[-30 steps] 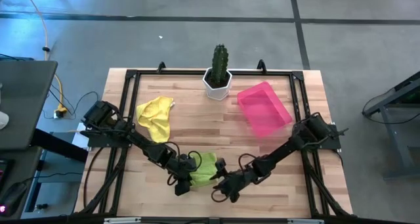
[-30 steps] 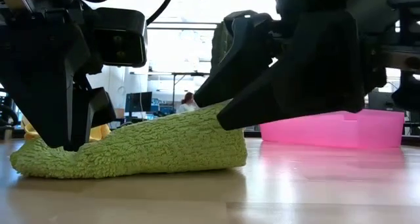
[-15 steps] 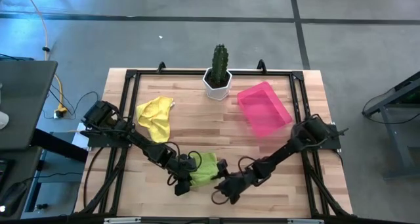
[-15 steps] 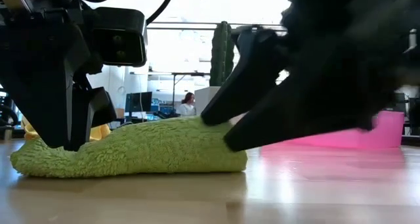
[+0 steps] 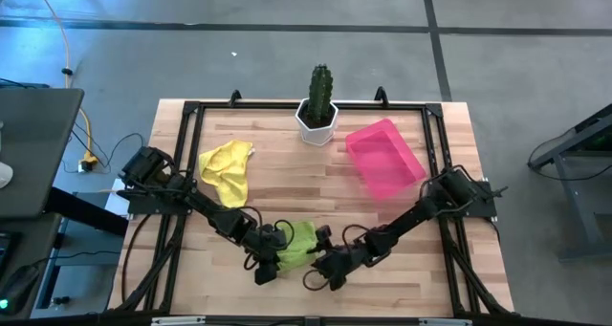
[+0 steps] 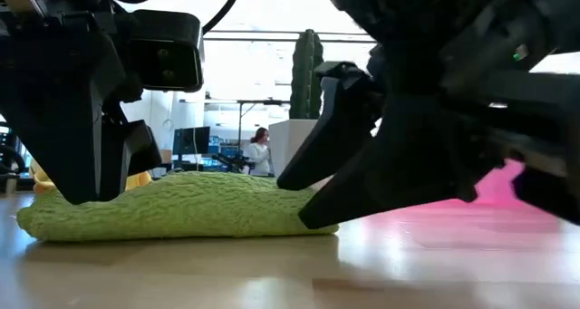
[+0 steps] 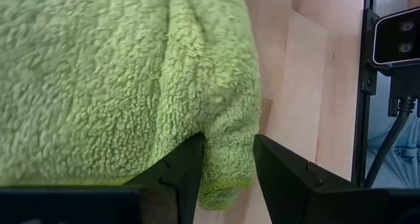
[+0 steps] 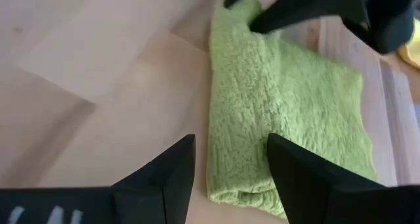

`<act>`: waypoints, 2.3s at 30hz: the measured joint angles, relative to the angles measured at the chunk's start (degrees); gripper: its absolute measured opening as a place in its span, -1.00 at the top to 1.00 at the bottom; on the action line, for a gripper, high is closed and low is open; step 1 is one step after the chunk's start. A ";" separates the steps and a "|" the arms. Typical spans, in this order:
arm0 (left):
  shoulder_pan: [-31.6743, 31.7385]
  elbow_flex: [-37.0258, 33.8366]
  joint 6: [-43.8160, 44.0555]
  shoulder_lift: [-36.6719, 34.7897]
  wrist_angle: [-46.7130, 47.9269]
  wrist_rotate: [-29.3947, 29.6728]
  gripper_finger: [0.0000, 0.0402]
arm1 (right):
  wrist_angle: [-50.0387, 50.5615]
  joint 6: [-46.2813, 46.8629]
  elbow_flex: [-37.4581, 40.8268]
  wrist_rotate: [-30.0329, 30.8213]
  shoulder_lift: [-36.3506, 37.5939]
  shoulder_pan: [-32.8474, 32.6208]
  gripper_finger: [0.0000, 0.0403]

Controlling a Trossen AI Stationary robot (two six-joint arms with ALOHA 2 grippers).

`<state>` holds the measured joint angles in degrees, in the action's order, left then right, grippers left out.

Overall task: Roll microfiber towels into tight, uniform cylinder then place into a basket
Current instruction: Roll the green towel

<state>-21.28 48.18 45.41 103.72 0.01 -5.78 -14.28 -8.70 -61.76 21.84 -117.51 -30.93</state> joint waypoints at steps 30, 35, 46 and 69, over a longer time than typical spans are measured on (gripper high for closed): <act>-0.58 -0.13 -7.27 -2.39 -5.06 1.91 0.35 | 6.96 21.24 -0.22 -15.36 0.37 3.11 0.98; -3.32 -0.13 -15.50 -5.93 -2.79 6.91 0.35 | 5.86 25.17 -0.15 -21.93 0.26 4.40 0.99; -15.94 -0.04 -38.33 -5.74 -3.28 29.35 0.35 | 0.41 44.75 0.11 -37.63 -0.13 10.24 1.00; -11.39 0.02 -35.42 1.79 -7.58 29.88 0.35 | -0.05 56.40 0.02 -41.69 0.00 11.39 0.92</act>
<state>-32.67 48.21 9.99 105.51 -7.57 24.10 -14.33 47.69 -61.73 -19.85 -117.51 -19.55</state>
